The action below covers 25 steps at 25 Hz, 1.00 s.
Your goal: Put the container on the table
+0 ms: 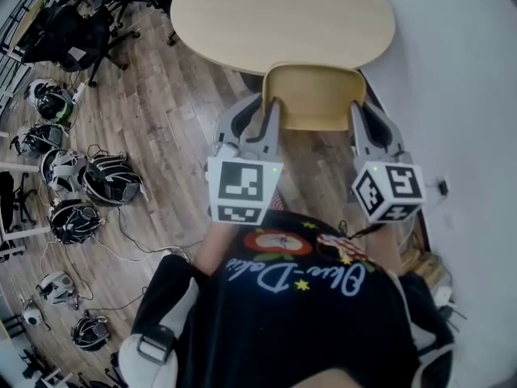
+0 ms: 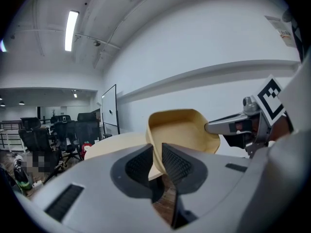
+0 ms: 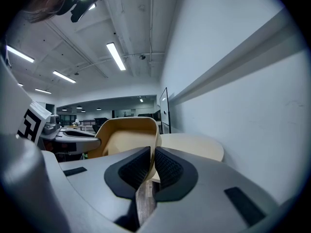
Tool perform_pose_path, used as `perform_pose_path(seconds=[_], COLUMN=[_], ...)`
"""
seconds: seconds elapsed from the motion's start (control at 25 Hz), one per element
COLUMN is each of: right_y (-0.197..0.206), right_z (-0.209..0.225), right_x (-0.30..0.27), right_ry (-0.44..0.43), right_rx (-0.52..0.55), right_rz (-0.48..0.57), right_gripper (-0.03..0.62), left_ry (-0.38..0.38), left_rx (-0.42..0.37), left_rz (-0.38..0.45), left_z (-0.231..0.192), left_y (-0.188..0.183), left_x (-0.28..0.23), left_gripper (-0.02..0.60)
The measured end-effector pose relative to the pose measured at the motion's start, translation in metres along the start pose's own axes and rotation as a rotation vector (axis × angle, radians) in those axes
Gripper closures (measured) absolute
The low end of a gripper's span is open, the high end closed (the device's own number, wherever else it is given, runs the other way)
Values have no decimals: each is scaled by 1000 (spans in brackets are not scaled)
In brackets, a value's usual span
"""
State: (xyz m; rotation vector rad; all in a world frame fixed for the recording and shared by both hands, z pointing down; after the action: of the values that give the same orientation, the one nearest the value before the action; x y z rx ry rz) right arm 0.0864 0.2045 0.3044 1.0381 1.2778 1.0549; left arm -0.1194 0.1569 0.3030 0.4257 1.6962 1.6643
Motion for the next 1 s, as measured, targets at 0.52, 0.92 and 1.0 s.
perform_pose_path(seconds=[0.52, 0.92, 1.0], right_y=[-27, -11, -15], right_z=[-28, -15, -6], right_x=[-92, -144, -155], right_ry=[6, 48, 44], right_rx=[34, -4, -5], right_rz=[-20, -65, -69], right_gripper=[566, 565, 565], left_ry=[17, 71, 77], left_rx=[40, 44, 46], left_rz=[9, -36, -43], left_z=[-90, -119, -122], left_y=[-4, 9, 5], left_x=[-45, -100, -114], left_gripper=[525, 525, 525])
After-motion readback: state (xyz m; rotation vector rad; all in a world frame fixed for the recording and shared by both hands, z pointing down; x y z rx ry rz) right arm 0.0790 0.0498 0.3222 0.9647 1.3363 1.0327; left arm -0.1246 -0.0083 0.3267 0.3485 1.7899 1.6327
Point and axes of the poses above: the fingertips, and each gripper's own axes: x backward along the fingers, z to its right, y out of its underside, the point moved 7 cm from there along x, backward along the fingers, and after that the axes turned 8 degrees about y, right-handed, at the moved point
